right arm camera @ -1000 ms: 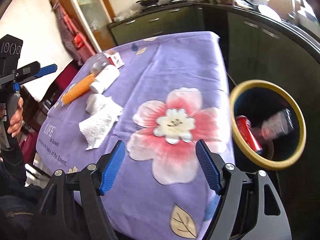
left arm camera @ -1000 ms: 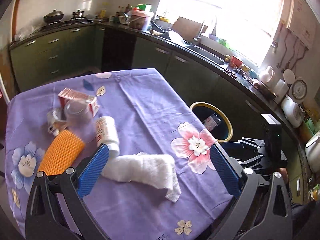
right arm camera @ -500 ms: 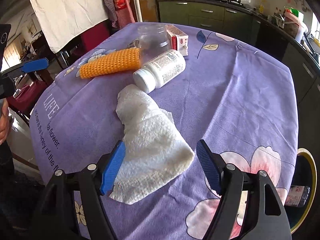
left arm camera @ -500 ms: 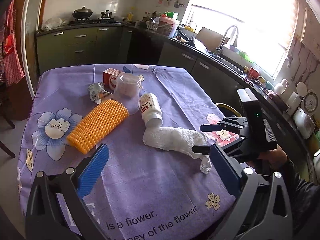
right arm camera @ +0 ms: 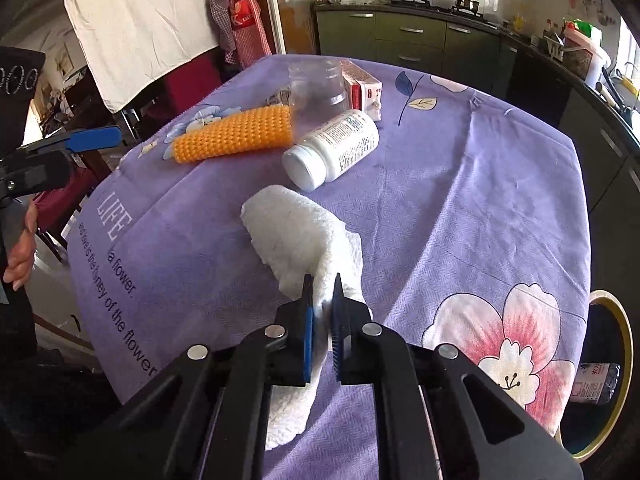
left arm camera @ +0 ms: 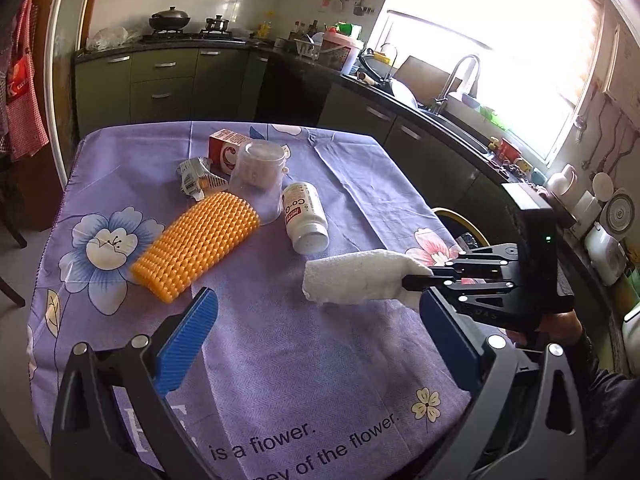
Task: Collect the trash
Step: 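Move the right gripper to the white paper towel and grasp it, then carry the paper towel over the bin and open the right gripper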
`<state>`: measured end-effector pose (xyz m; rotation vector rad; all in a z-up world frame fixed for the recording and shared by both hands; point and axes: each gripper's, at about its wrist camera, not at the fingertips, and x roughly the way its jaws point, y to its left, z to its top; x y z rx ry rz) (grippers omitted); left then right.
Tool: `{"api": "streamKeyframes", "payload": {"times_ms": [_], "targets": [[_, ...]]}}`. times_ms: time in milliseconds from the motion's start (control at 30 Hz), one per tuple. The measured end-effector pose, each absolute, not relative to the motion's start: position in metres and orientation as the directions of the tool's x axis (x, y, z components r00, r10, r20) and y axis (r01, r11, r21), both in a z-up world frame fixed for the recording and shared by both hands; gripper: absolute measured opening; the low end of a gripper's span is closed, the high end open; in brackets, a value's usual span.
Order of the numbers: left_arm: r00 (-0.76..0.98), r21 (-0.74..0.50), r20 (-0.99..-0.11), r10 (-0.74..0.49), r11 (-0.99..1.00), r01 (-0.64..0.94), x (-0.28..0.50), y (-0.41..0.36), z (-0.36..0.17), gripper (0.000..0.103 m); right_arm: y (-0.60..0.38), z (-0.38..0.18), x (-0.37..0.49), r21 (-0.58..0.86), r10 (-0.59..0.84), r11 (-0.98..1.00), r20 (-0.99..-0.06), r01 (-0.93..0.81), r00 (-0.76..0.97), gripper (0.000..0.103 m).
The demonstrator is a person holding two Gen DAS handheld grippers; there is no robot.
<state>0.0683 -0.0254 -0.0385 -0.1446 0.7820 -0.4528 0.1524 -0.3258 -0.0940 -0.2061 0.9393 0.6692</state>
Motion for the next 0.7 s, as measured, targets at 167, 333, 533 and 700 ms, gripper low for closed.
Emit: {"api": "streamKeyframes", "payload": {"times_ms": [167,333,533,700], "targets": [[0.621,-0.288,-0.644,-0.446,0.894,0.343,0.068,-0.027,-0.038,0.096,-0.350,-0.064,0.135,0.159,0.480,0.795,-0.756,-0.585,0.446,0.008],[0.618,-0.282,-0.639,-0.458,0.887,0.366,0.064,-0.033,-0.036,0.096,-0.404,-0.043,0.130,0.141,0.401,0.879,-0.738,-0.456,0.543,0.008],[0.610,-0.272,-0.631,-0.479,0.874,0.403,0.063,-0.041,-0.034,0.096,-0.502,-0.054,0.152,0.036,0.110,0.991,-0.778,-0.131,0.619,0.008],[0.602,-0.272,-0.639,-0.480,0.872,0.406,0.068,-0.045,-0.036,0.096,-0.558,-0.082,0.180,-0.088,-0.099,0.995,-0.815,0.048,0.571,0.009]]}}
